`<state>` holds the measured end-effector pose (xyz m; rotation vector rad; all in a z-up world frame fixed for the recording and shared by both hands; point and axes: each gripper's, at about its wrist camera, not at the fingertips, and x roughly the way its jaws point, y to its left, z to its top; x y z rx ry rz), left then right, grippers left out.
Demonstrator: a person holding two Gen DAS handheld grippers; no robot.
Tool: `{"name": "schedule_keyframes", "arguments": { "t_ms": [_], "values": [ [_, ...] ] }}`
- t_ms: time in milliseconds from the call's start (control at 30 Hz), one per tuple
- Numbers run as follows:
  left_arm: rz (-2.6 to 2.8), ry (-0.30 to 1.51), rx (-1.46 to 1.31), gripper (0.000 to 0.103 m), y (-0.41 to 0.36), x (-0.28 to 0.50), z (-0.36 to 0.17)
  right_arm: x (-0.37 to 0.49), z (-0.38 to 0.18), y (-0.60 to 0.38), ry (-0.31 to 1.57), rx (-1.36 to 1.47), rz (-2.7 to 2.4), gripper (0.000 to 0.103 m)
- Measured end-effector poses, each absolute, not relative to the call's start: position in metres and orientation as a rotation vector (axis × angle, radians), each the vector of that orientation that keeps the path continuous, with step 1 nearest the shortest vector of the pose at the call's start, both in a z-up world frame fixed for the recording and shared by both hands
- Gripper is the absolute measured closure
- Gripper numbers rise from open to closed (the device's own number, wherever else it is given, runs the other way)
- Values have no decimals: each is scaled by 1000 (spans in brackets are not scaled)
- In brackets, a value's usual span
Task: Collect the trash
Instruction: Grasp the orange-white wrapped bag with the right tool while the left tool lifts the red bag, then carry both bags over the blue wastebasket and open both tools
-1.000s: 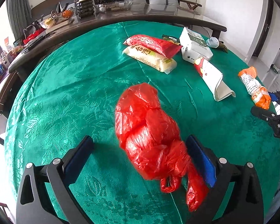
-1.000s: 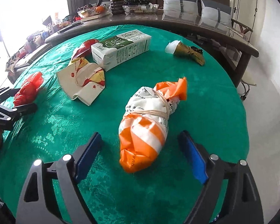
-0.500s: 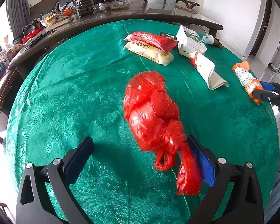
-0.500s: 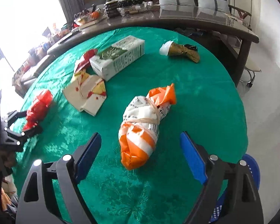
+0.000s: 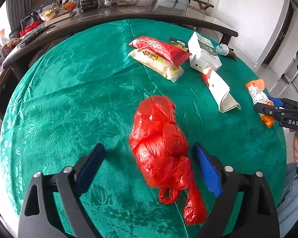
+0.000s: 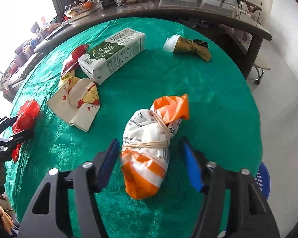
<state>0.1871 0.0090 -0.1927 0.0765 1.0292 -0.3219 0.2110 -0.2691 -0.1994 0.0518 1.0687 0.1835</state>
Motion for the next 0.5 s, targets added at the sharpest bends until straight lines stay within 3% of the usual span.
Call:
{"name": "schedule_keyframes", "arguments": {
  "t_ms": [133, 500],
  "values": [
    [-331, 1024, 86, 61, 9, 184, -190, 202, -191, -277, 1039, 69, 198, 60],
    [-447, 961, 52, 63, -23, 154, -159, 173, -171, -309, 979, 111, 241, 60]
  ]
}}
